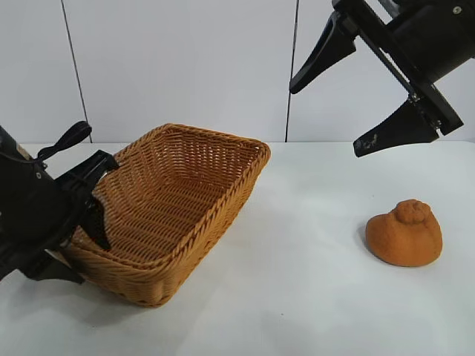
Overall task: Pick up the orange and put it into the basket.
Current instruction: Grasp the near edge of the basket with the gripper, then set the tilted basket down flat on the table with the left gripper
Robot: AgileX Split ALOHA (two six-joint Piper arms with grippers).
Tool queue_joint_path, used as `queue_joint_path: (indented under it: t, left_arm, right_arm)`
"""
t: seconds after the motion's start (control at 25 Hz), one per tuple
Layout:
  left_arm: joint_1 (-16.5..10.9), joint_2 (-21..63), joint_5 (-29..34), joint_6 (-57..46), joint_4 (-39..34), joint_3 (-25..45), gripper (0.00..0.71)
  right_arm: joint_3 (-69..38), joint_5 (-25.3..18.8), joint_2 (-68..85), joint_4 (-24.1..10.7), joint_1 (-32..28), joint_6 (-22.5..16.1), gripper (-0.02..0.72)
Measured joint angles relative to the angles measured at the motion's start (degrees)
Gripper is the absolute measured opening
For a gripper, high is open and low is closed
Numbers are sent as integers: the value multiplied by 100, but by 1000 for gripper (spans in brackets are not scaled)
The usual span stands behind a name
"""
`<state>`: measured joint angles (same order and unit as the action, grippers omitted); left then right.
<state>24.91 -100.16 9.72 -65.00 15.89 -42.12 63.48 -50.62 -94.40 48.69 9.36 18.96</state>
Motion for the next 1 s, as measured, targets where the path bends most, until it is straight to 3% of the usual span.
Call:
queue_joint_path:
  t: [0.08, 0.24, 0.44, 0.76, 1.0]
  left_arm:
    - [-7, -1, -51, -18, -10, 0, 83]
    - [-42, 51, 87, 22, -42, -21, 83]
    - [-539, 275, 833, 235, -47, -483, 83]
    - [-1440, 258, 2384, 2410, 80, -1754, 83]
    - [-1871, -282, 3610, 4562, 434, -2857, 83]
  right_arm:
    - [0, 0, 0, 0, 0, 0, 683]
    - [0, 0, 0, -38, 0, 0, 683]
    - [0, -6, 0, -61, 0, 0, 683]
    - [0, -10, 0, -81, 0, 0, 683]
    - [0, -17, 0, -96, 0, -1, 683]
